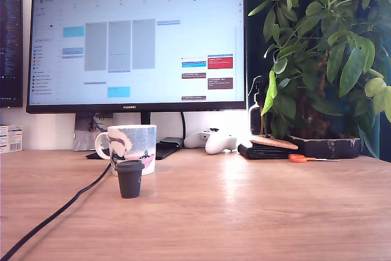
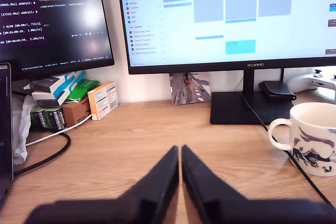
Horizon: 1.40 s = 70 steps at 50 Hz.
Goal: Pick the grey coffee capsule and place it inside the blue coffee cup
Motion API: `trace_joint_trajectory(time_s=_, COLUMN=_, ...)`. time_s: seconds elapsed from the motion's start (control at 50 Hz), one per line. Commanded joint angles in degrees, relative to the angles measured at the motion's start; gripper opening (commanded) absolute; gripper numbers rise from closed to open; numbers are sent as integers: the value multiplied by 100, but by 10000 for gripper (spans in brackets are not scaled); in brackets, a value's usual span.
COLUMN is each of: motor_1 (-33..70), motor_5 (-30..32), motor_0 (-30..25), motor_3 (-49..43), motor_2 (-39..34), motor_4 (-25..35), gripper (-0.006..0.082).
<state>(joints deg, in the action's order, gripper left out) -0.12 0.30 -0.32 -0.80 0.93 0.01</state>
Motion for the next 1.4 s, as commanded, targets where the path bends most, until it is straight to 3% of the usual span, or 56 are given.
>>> trace_joint_trajectory(time_s=0.0, motor_1=-59, motor_5=-498, motor_0=101, motor_3=-208, motor_2=-144, motor_4=450, gripper=-9)
trace_joint_trajectory(time_s=0.18, motor_1=-59, motor_5=-564, motor_0=101, motor_3=87, motor_2=-144, motor_4=686, gripper=-12)
trace_joint_trajectory(time_s=0.42, motor_1=-57, motor_5=-1384, motor_0=22, motor_3=330, motor_2=-140, motor_4=1996, gripper=-19)
trace_joint_trajectory(time_s=0.62, motor_1=48, motor_5=-1952, motor_0=-350, motor_3=758, motor_2=-120, motor_4=2559, gripper=-19)
trace_joint_trajectory(time_s=0.9, motor_1=1119, motor_5=-2052, motor_0=-1399, motor_3=1661, motor_2=-79, motor_4=2546, gripper=-19)
trace_joint_trajectory(time_s=1.2, motor_1=3102, motor_5=-1226, motor_0=-2439, motor_3=2983, motor_2=59, motor_4=2199, gripper=-6)
trace_joint_trajectory(time_s=1.26, motor_1=3543, motor_5=-1119, motor_0=-2553, motor_3=3246, motor_2=127, motor_4=2124, gripper=64)
trace_joint_trajectory(time_s=1.38, motor_1=4369, motor_5=-970, motor_0=-2662, motor_3=3650, motor_2=273, motor_4=1906, gripper=464)
